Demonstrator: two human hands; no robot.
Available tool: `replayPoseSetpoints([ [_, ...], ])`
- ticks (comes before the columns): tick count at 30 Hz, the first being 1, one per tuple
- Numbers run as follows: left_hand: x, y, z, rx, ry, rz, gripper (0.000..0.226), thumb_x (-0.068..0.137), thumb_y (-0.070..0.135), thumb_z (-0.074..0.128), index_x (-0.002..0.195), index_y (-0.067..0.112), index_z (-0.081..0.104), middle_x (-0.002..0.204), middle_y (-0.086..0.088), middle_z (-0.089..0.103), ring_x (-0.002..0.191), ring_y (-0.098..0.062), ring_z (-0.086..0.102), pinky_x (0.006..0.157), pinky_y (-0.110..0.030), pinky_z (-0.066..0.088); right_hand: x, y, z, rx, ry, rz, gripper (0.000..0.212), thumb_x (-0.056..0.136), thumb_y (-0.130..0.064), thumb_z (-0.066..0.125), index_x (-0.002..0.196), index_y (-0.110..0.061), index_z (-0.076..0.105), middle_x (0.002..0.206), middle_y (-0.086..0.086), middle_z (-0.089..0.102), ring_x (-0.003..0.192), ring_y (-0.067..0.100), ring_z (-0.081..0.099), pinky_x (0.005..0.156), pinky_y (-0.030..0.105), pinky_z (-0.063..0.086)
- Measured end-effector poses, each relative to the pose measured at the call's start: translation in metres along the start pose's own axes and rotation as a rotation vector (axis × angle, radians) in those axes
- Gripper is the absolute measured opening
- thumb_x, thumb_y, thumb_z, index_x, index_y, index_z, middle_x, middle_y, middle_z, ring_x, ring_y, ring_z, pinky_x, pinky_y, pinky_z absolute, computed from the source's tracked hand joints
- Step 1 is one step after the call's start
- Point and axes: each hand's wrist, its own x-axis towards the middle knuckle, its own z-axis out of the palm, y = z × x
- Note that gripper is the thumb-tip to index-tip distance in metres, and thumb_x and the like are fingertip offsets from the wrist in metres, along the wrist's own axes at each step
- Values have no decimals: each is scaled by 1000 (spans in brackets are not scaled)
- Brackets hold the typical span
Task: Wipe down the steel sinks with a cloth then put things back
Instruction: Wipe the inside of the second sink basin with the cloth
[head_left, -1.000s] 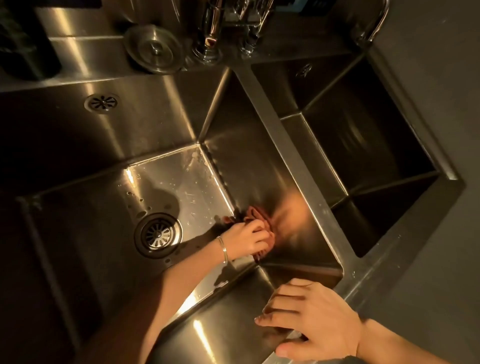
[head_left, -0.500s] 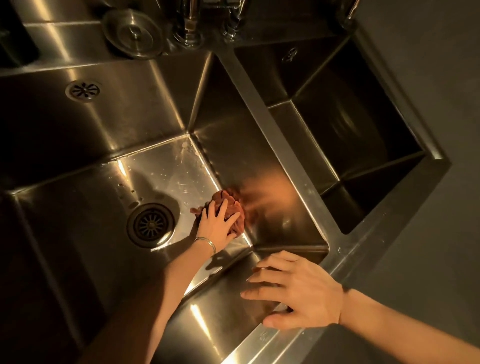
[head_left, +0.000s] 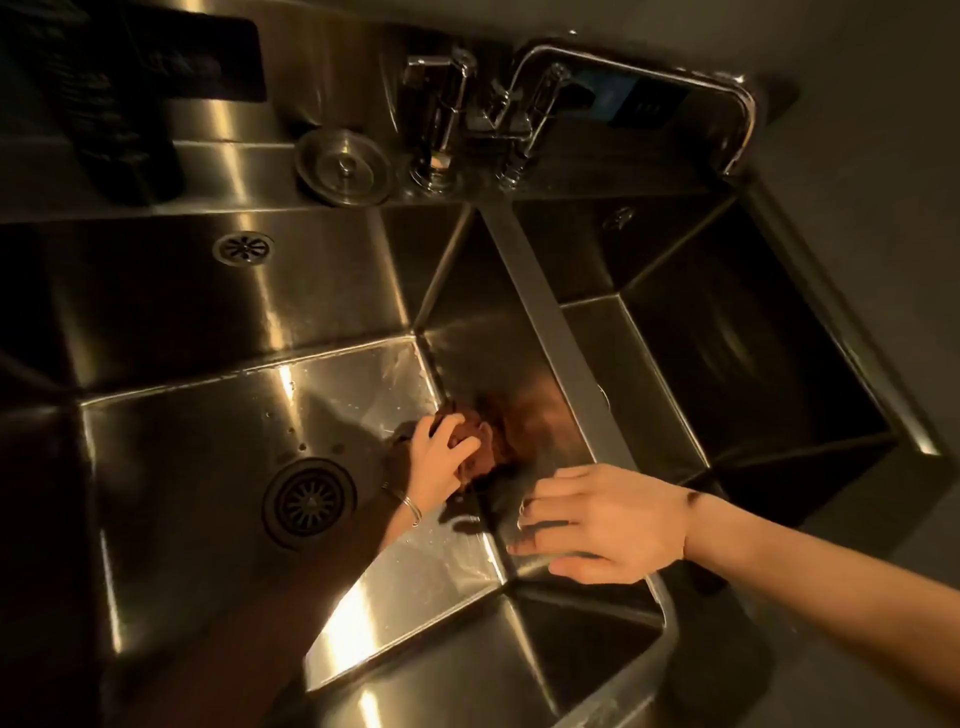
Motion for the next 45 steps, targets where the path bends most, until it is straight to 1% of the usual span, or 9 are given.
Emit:
replayPoseSetpoints([
  [3,21,0,-58,17,413,154,50,64,16,78,112,21,64,132,-13,52,115,-39,50,82,-44,52,5,9,6,-18,-34,-52,36,97,-37,40,119,-19,61,108,1,62,101,18,53,79,27,43],
  [5,42,3,-83,-1,494,117,51,58,14,80,107,19,65,128,-14,56,112,-40,51,67,-45,55,4,10,9,17,-16,-38,36,96,-39,39,118,-21,61,107,0,63,101,17,53,77,26,44],
  [12,72,-24,-54,64,20,-176,53,85,21,59,134,29,39,148,-1,28,133,-29,28,89,-42,50,3,13,9,44,18,-14,34,92,-39,44,118,-26,62,100,-8,63,97,11,55,65,23,48],
  [20,78,-36,-139,305,602,35,31,73,10,61,103,17,67,129,-9,58,114,-44,53,82,-45,52,2,15,10,48,21,-41,33,88,-40,48,119,-34,59,95,-18,61,90,3,53,64,17,45],
  [24,94,-29,-133,360,478,-56,32,72,15,72,104,21,68,127,-6,60,112,-39,56,89,-43,51,3,14,6,46,9,-40,34,88,-39,49,120,-34,59,96,-17,62,91,3,54,66,18,47],
  [28,85,-43,-105,311,184,-165,41,92,18,49,133,21,43,147,-5,32,132,-38,27,106,-43,30,5,14,1,8,2,-83,34,93,-37,46,124,-31,56,104,-11,59,99,8,52,74,22,47],
  [32,30,-75,-111,424,468,-119,24,78,20,54,96,20,71,121,-6,64,104,-37,61,81,-40,51,30,34,-20,-34,85,-155,35,95,-32,44,128,-24,55,113,-4,59,106,13,52,97,30,41],
  [36,5,-115,-135,493,799,-44,20,83,16,54,90,17,72,118,-9,66,100,-38,63,80,-44,52,78,80,-66,-197,155,-98,38,94,-31,44,130,-23,55,112,-1,62,107,18,54,100,37,40],
  [45,55,-120,-108,571,616,201,24,83,16,51,74,23,73,103,-6,72,83,-30,69,70,-34,55,81,116,-58,-205,85,-48,36,88,-41,44,119,-35,62,99,-15,65,97,9,57,78,26,47],
])
